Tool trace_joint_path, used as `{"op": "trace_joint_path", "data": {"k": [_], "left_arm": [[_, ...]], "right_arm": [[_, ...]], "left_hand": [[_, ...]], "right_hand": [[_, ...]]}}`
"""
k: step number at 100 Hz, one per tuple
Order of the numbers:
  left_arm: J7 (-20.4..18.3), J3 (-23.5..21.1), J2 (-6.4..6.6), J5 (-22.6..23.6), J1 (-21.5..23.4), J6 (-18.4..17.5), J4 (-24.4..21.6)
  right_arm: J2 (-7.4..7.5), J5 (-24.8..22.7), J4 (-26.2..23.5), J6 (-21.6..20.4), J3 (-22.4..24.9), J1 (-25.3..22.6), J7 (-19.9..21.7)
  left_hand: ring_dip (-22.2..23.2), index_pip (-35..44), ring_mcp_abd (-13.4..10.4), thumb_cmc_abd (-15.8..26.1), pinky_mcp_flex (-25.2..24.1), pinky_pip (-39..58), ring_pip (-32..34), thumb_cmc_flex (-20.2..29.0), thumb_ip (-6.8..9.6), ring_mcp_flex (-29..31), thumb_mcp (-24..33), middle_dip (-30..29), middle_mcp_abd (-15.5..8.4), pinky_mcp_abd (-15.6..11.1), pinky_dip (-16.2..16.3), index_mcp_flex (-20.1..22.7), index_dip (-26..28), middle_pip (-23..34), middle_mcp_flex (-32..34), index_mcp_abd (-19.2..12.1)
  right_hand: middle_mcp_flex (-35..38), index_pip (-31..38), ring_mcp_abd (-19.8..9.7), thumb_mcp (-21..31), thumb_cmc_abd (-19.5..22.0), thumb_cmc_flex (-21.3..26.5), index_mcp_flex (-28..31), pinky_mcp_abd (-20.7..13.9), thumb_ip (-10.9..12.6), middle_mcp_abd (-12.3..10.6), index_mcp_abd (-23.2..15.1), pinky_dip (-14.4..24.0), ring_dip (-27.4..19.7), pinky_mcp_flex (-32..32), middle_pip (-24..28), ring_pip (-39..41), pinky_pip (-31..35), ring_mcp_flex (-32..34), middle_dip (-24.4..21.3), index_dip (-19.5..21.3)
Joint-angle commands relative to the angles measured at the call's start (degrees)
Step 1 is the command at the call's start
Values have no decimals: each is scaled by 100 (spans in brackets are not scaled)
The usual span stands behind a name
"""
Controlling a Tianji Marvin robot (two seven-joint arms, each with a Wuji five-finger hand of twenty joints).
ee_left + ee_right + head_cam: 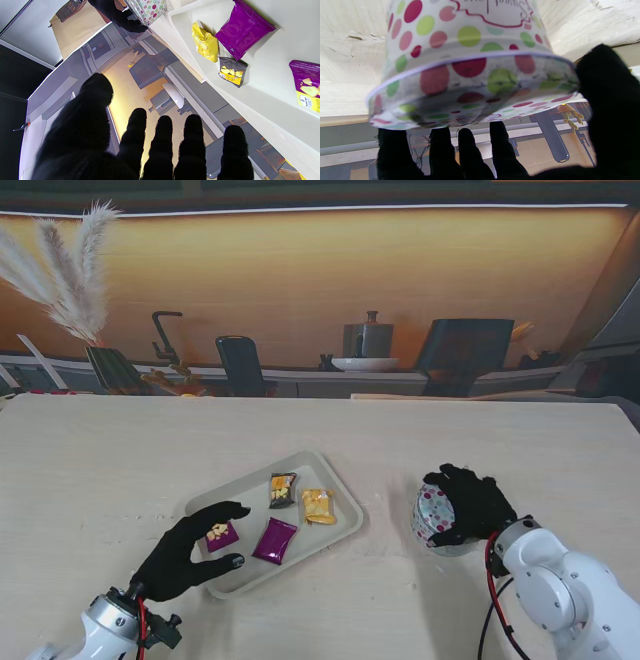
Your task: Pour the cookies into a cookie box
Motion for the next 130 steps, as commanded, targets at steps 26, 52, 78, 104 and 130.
{"op": "trace_joint_path", "data": {"k": [26, 52, 78, 104, 130], "left_arm": [[-51, -34, -32, 21, 59, -13, -57], [-44, -54, -35, 19, 69, -22, -61], [-49, -54, -35, 4, 70, -15, -64], [-48, -47, -35, 3, 66, -5, -63], [-36, -50, -38, 13, 65, -6, -61]], "right_arm": [[-58, 13, -168, -93, 126, -178, -115], [-86, 21, -231, -121, 227, -291, -295], [-135, 96, -285, -128, 348, -449, -556], [-184, 142, -404, -185, 475, -629, -833], [-240, 129, -594, -228, 719, -914, -1134]], "left_hand": [[116, 98, -15, 85, -9, 158, 42, 54, -84, 36, -60, 44, -18, -53, 97, 218, 76, -29, 106, -54], [109, 126, -16, 97, -11, 168, 28, 61, -73, 22, -87, 36, -13, -52, 91, 268, 99, -46, 84, -67], [108, 127, -11, 116, -19, 165, 21, 65, -65, 21, -121, 34, -12, -53, 82, 280, 110, -53, 76, -68], [109, 141, -19, 137, -16, 171, 20, 71, -56, 21, -151, 35, -11, -55, 80, 309, 125, -54, 84, -75], [108, 152, -20, 152, -22, 169, 17, 78, -52, 17, -182, 37, -4, -56, 78, 334, 137, -52, 94, -84]], "right_hand": [[-13, 365, -199, 1208, 169, 544, 199, -494, 154, 82, 264, 492, 382, 207, 169, 949, 1142, 627, 51, -57], [3, 445, -185, 1264, 147, 571, 252, -488, 150, 82, 276, 586, 405, 297, 298, 993, 1217, 688, 101, -103], [7, 554, -158, 1348, 92, 645, 369, -489, 145, 93, 281, 686, 432, 413, 496, 1047, 1305, 776, 182, -147], [-1, 657, -154, 1387, 73, 658, 459, -491, 134, 82, 273, 752, 449, 462, 670, 1078, 1338, 836, 246, -172], [4, 860, -143, 1399, 87, 650, 565, -487, 128, 60, 206, 791, 460, 528, 853, 1100, 1355, 923, 314, -86]]}}
